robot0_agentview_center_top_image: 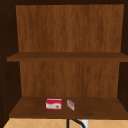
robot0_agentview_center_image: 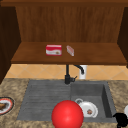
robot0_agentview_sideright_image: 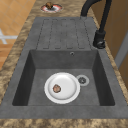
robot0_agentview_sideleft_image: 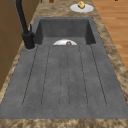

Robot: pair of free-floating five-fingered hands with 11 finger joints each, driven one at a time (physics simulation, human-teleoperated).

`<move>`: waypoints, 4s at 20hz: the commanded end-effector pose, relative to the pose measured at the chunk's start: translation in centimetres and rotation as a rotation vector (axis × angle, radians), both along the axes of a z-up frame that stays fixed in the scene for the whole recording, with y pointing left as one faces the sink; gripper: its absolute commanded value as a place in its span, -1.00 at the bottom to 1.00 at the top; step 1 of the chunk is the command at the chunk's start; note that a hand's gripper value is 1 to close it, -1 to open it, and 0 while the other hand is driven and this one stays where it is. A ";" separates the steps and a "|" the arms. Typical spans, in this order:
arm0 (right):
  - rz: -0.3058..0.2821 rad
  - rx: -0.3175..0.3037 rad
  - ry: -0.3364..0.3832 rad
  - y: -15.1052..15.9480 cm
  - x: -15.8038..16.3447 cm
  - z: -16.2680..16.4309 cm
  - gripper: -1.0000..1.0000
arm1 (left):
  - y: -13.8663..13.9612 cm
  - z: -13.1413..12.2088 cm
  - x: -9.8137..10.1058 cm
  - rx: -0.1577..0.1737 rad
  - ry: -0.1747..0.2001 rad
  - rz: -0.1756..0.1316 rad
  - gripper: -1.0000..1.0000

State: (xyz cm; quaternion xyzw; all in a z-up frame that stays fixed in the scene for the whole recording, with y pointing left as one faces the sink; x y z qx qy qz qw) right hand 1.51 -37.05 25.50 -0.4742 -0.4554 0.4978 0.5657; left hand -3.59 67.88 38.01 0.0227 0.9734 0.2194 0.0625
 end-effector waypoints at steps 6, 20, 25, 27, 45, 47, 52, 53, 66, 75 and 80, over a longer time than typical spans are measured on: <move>0.000 0.000 0.000 0.0 0.0 0.0 0.00 | -1.7 -1.9 0.3 0.164 0.003 0.001 -1.00; 0.000 0.000 0.000 0.0 0.0 0.0 0.00 | -4.7 -3.9 0.5 0.282 0.009 0.004 -1.00; 0.000 0.000 0.000 0.0 0.0 0.0 0.00 | -5.6 -4.4 0.7 0.324 0.011 0.005 -1.00; 0.000 0.000 0.000 0.0 0.0 0.0 0.00 | -5.9 -4.6 0.7 0.341 0.012 0.006 -1.00; 0.000 0.000 0.000 0.0 0.0 0.0 0.00 | -8.9 -6.0 1.5 0.486 0.018 0.011 -1.00; 0.000 0.000 0.000 0.0 0.0 0.0 0.00 | -9.3 -6.2 1.6 0.502 0.019 0.012 -1.00; 0.000 0.000 0.000 0.0 0.0 0.0 0.00 | -10.3 -6.7 1.6 0.541 0.023 0.013 -1.00; 0.000 0.000 0.000 0.0 0.0 0.0 0.00 | -10.5 -6.9 1.8 0.549 0.031 0.012 -1.00; 0.000 0.000 0.000 0.0 0.0 0.0 0.00 | -11.5 -7.9 5.3 0.673 0.051 0.011 -1.00; 0.000 0.000 0.000 0.0 0.0 0.0 0.00 | -10.5 -10.0 11.4 0.726 0.111 -0.010 -1.00; 0.000 0.000 0.000 0.0 0.0 0.0 0.00 | -10.1 -11.4 14.4 0.754 0.134 -0.025 -1.00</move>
